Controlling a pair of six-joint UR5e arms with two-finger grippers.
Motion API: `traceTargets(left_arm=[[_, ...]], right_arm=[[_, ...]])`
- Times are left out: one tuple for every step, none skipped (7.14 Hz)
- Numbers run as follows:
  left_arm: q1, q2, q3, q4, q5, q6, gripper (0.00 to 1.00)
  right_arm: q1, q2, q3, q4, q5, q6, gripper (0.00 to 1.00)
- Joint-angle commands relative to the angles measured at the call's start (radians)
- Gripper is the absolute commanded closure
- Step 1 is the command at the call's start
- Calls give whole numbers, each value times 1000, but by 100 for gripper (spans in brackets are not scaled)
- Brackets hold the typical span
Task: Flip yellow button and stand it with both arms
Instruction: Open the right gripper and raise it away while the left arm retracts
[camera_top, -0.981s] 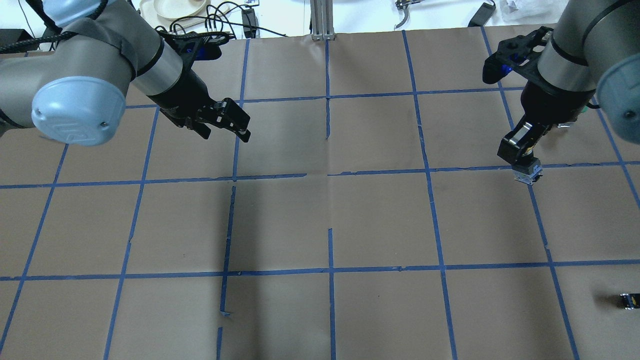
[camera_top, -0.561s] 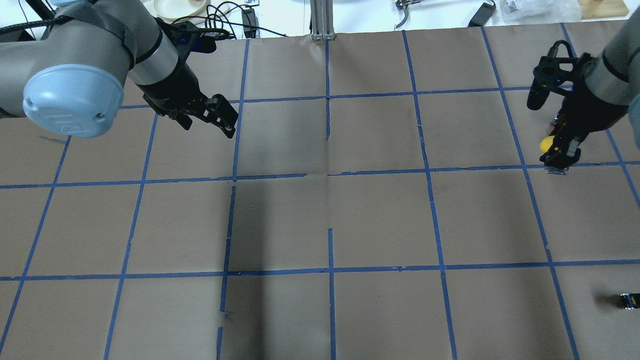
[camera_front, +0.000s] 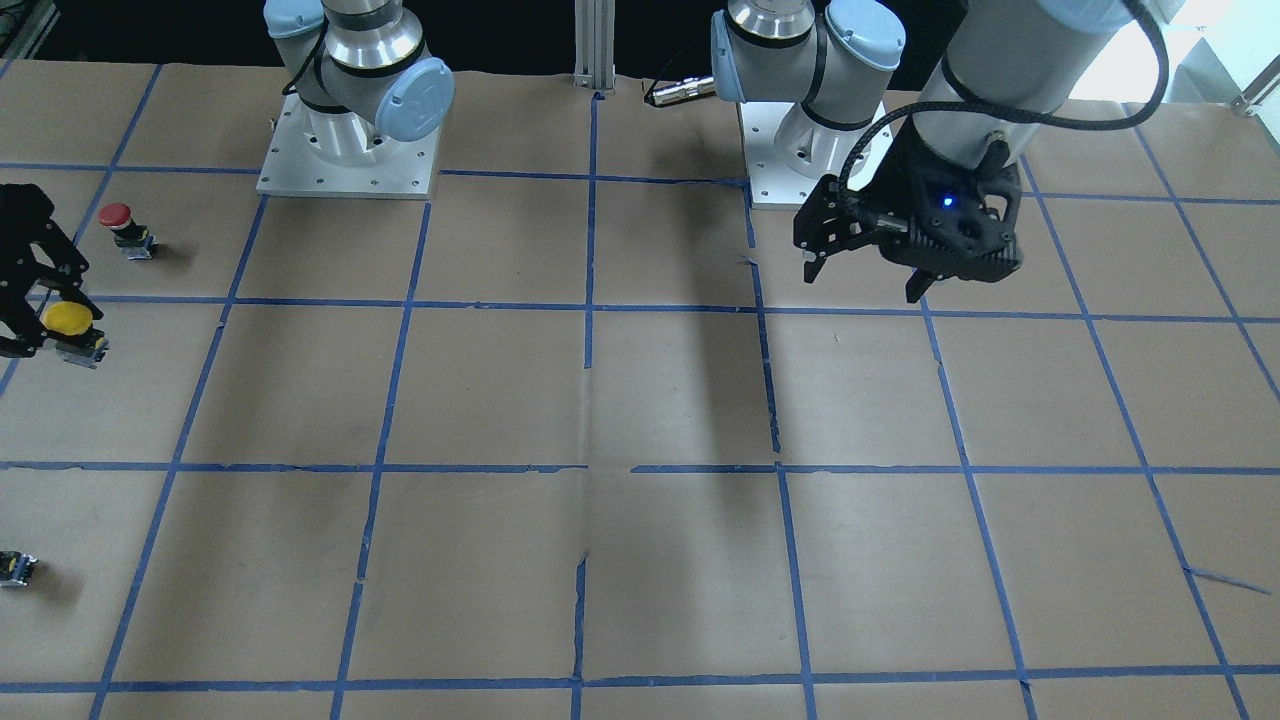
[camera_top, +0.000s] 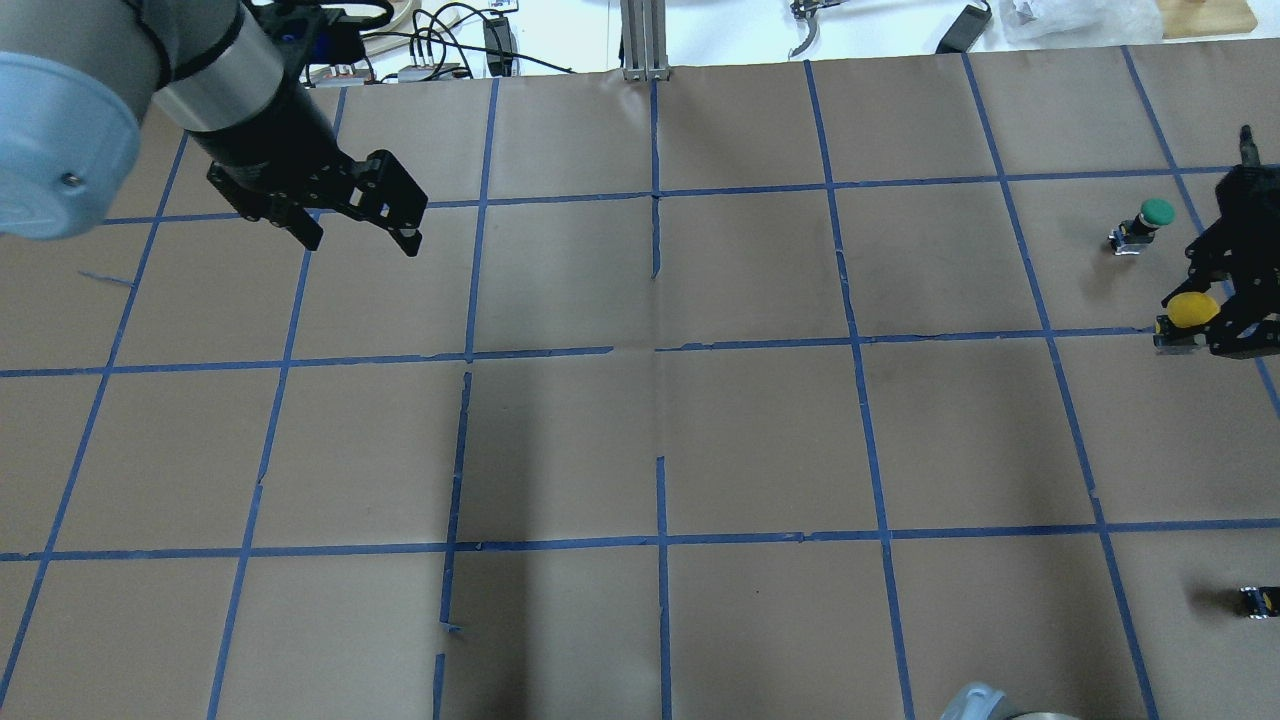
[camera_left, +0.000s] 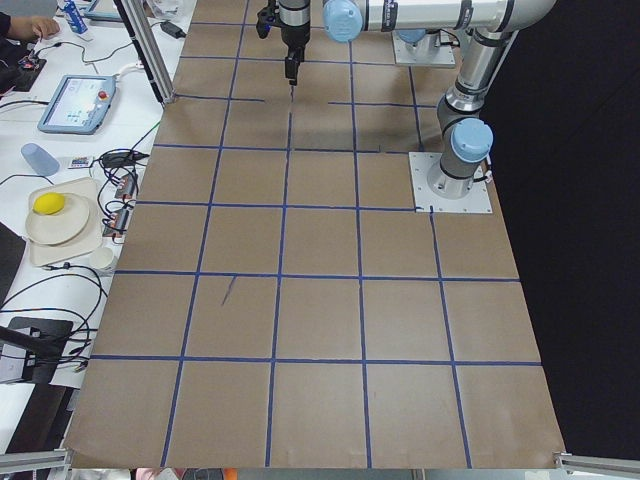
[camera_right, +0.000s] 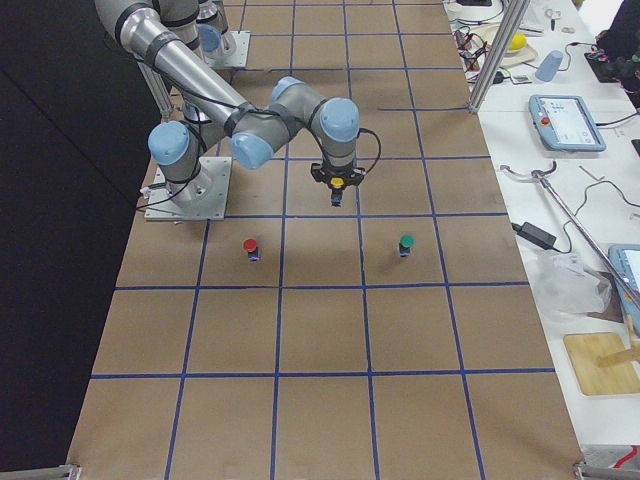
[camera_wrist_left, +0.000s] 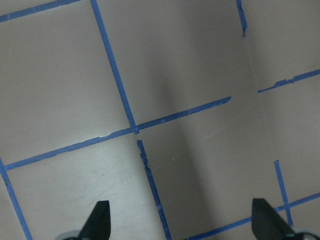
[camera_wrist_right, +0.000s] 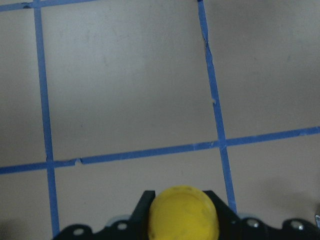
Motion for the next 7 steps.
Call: traceTargets(left_arm=[[40,72,58,-101,20,-64,0],[40,80,58,-102,24,-89,0],[39,54,74,-102,26,-94,0],[40,48,75,-105,32,-103,0],[44,48,80,-105,26,-101,0],[39,45,63,-97,38,-88,0],[40,49,86,-96,32,-83,0]], right_arm=[[-161,131,-8,16,93,-253,82],[-225,171,-6,31,125,-324,82],[-270,208,-6,72,148,-364,83],[-281,229,-8,114,149,-393,84],[-283,234,-6,117,152,-400,84],[-283,245,-5,116,152,-401,79],[-283,262,-6,108,146,-398,70]])
